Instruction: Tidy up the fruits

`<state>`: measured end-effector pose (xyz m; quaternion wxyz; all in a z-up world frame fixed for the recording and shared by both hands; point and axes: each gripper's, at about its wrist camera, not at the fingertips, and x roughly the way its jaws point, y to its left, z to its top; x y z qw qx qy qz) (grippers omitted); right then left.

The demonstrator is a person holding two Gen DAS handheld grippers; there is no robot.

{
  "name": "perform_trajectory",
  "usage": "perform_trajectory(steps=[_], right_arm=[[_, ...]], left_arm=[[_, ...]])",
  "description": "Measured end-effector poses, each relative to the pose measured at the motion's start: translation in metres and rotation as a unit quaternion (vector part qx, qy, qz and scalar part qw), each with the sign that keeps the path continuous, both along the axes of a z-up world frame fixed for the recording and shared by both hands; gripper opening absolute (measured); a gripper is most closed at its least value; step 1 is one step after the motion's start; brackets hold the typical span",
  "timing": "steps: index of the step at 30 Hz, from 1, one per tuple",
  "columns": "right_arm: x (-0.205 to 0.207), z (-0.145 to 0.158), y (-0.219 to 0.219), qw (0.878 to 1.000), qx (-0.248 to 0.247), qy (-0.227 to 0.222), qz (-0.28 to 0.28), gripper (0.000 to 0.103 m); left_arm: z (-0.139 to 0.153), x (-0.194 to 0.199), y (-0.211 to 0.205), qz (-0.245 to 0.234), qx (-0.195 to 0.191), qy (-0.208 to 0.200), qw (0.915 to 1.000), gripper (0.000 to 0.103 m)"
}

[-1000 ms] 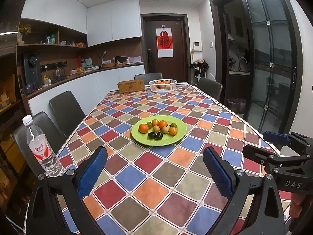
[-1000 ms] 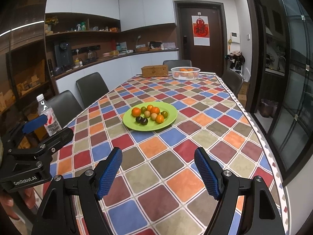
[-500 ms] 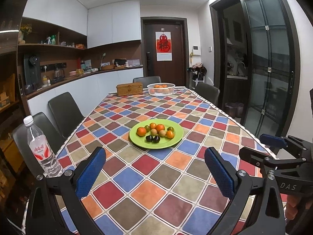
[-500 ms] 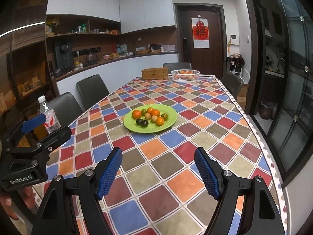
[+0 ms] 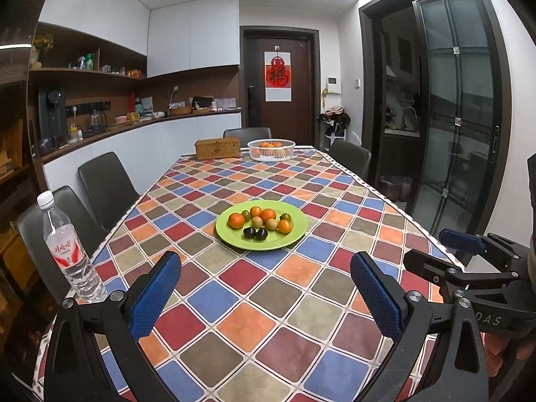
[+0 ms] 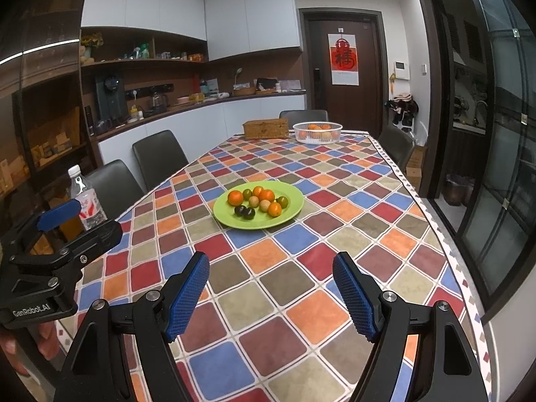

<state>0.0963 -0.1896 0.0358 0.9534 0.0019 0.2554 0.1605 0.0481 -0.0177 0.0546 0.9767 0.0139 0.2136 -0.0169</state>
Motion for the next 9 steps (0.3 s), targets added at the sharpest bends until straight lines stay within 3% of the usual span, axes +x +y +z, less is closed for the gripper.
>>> perform_trajectory(steps=[9], right_arm=[[0.0001,-0.0004,0.0000,1.000,0.000,0.001,0.001,0.077]], left_arm=[[-0.0007,-0.0011,-0.0009,0.007,0.001,0.003,1.0000,0.103]])
